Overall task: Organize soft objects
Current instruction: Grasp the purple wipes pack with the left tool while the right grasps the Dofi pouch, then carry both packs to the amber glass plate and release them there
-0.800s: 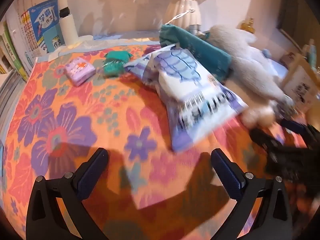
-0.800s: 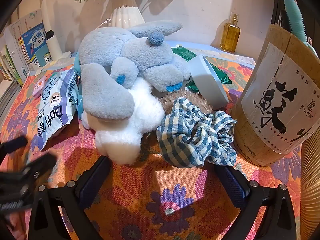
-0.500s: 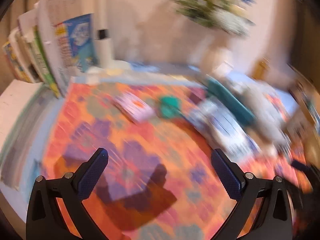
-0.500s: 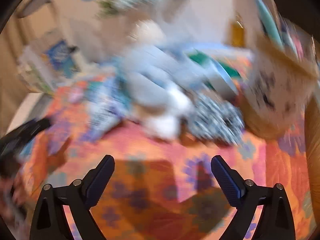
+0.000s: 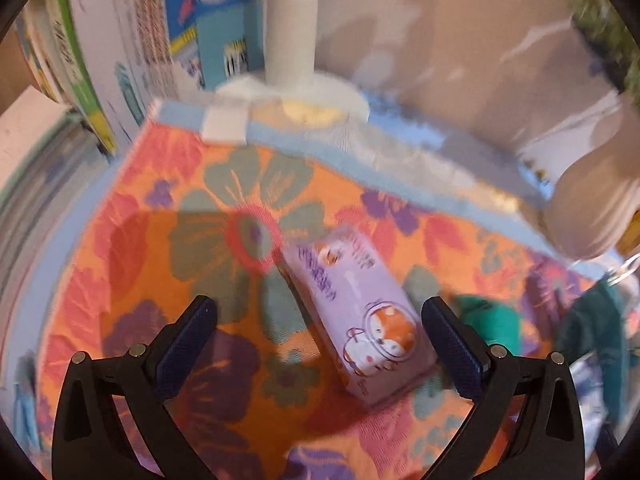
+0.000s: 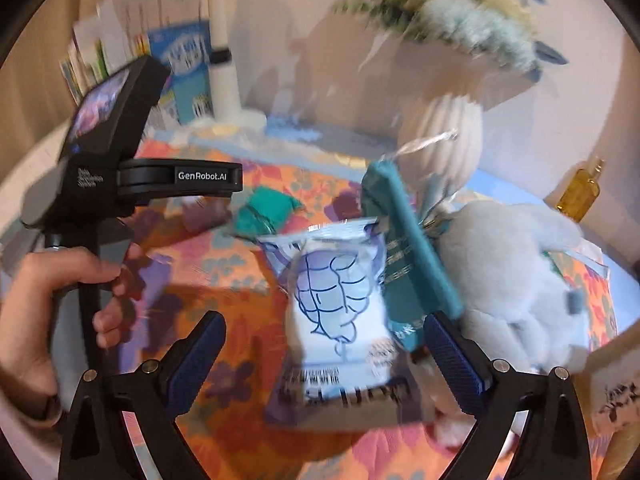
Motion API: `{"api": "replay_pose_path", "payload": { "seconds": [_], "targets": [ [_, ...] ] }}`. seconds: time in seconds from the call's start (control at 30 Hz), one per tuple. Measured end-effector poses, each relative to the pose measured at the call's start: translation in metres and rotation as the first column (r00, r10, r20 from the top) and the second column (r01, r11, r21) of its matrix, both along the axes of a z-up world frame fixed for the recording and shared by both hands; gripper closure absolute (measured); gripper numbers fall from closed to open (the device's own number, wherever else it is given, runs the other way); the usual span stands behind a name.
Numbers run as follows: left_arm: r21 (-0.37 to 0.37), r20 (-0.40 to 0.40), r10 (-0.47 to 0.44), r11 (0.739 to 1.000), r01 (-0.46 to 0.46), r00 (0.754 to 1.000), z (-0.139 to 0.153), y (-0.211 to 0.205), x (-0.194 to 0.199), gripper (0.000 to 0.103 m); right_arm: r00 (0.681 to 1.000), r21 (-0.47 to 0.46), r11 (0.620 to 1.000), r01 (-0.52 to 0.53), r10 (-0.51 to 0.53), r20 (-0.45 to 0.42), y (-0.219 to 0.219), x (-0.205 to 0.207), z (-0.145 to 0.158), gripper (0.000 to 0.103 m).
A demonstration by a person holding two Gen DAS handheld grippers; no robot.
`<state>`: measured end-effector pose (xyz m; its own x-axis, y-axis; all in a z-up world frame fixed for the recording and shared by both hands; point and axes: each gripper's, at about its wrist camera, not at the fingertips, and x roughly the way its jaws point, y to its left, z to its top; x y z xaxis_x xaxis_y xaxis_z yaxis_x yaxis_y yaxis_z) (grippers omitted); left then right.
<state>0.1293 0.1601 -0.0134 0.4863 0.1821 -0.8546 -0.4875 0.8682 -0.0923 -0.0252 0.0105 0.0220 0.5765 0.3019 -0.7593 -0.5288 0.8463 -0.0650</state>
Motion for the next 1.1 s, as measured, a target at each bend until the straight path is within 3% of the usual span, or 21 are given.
{"api": "replay_pose_path", "payload": {
  "seconds": [0.07, 0.13, 0.17, 0.2, 0.23, 0.27, 0.33, 0.6, 0.7, 0.9, 1.1],
  "targets": [
    [0.085, -0.005, -0.019, 0.996, 0.02, 1.0, 0.0, -0.012, 0.002, 0.0, 0.998, 0.003, 1.0, 0.023, -0.023, -0.057, 0.001, 0.009, -0.017, 0.004],
    [0.075, 0.011, -0.014, 0.997, 0.013, 1.0, 0.0, -0.012, 0.001, 0.001, 0.998, 0.016, 0.999, 0.036, -0.035, -0.047, -0.002, 0.01, -0.022, 0.006],
    [0.063, 0.041, -0.024, 0.998, 0.022, 0.999, 0.002, -0.011, -0.002, 0.018, 0.999, 0.021, 0.999, 0.035, -0.035, -0.034, -0.004, 0.008, -0.021, 0.01],
    [0.069, 0.085, -0.039, 0.997, 0.033, 0.996, 0.007, -0.011, -0.008, 0.037, 0.999, 0.032, 0.999, 0.037, -0.036, -0.031, -0.007, 0.006, -0.018, 0.026],
    [0.073, 0.11, -0.045, 0.997, 0.037, 0.993, 0.014, -0.011, -0.016, 0.068, 0.999, 0.075, 0.997, 0.032, -0.029, -0.041, -0.013, 0.005, -0.013, 0.035],
    [0.071, 0.118, -0.039, 0.997, 0.031, 0.992, 0.018, -0.009, -0.022, 0.069, 0.998, 0.128, 0.991, 0.025, -0.017, -0.064, -0.019, 0.005, -0.009, 0.036],
    [-0.033, 0.159, -0.069, 0.997, 0.076, 0.985, 0.022, -0.004, -0.035, 0.069, 0.993, 0.251, 0.968, 0.024, 0.006, -0.117, -0.032, 0.003, -0.002, 0.04],
    [-0.112, 0.204, -0.072, 0.989, 0.096, 0.976, 0.044, -0.004, -0.087, 0.069, 0.977, 0.521, 0.853, 0.031, 0.085, -0.197, -0.085, -0.03, 0.031, 0.04],
    [-0.102, 0.219, -0.097, 0.987, 0.122, 0.971, 0.061, -0.015, -0.118, 0.069, 0.978, 0.551, 0.833, 0.05, 0.071, -0.196, -0.106, -0.053, 0.048, 0.04],
    [-0.115, 0.218, -0.185, 0.97, 0.213, 0.958, 0.073, -0.051, -0.146, 0.069, 0.977, 0.489, 0.862, 0.134, -0.032, -0.212, -0.138, -0.08, 0.058, 0.04],
    [-0.124, 0.23, -0.311, 0.93, 0.345, 0.922, 0.074, -0.116, -0.159, 0.069, 0.97, 0.478, 0.853, 0.21, -0.122, -0.208, -0.186, -0.099, 0.063, 0.04]
  ]
}}
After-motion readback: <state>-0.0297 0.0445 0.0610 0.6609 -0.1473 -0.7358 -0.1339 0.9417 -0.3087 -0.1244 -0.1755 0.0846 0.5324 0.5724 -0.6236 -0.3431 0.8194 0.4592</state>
